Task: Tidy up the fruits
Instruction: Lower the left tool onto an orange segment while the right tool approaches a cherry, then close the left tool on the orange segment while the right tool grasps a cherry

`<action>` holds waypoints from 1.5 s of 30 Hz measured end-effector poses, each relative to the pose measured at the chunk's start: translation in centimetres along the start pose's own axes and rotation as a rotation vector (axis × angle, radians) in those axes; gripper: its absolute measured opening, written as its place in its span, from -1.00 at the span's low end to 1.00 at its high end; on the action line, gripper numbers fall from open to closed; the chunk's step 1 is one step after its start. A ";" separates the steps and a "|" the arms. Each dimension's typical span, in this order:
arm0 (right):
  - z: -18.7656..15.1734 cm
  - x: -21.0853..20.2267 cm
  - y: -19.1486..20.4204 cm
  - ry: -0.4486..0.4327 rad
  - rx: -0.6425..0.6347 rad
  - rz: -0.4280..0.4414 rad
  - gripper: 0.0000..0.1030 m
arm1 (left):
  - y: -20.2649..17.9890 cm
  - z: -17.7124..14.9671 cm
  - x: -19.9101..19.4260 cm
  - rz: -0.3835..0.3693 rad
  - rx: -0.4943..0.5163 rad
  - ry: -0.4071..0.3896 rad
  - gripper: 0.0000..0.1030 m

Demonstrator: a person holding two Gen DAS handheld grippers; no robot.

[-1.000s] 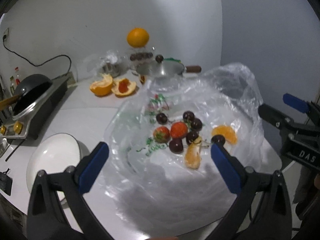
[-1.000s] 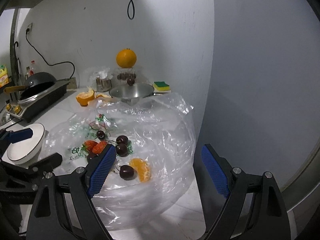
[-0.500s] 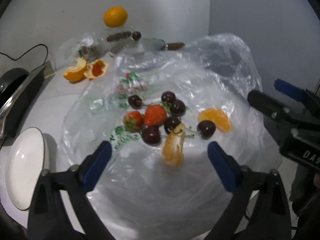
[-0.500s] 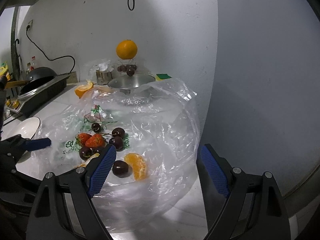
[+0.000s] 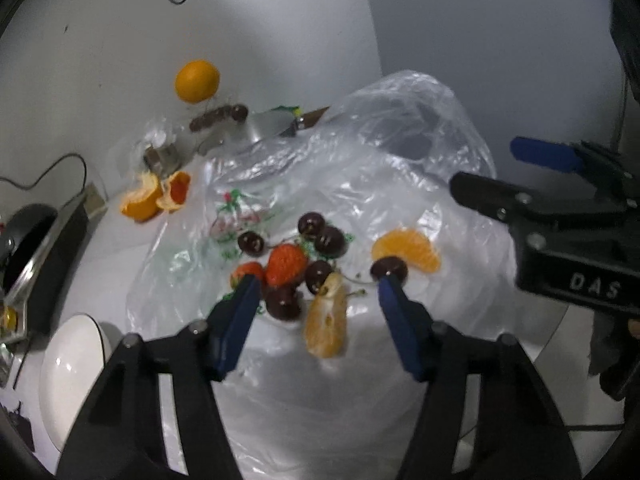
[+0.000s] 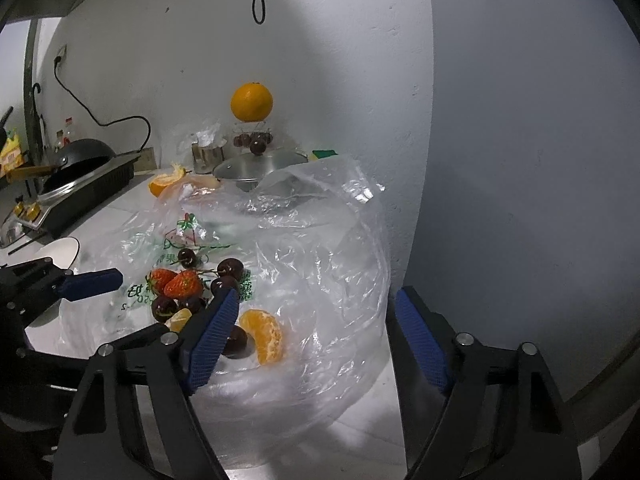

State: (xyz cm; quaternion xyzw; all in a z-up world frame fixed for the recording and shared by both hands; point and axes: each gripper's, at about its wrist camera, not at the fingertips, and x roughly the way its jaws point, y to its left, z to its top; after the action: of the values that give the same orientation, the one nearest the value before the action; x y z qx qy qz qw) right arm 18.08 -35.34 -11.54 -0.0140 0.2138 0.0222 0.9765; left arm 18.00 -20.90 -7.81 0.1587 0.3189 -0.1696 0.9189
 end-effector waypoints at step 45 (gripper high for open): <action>-2.5 6.3 6.4 0.224 -0.163 0.169 -0.29 | 5.2 -2.4 3.8 -0.140 -0.202 0.163 -0.53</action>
State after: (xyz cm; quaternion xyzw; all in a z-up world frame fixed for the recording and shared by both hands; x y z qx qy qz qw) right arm 22.48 -28.85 -16.56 -0.0775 0.3190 0.1196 0.9370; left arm 21.68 -16.14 -11.04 0.0561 0.4180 -0.1872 0.8872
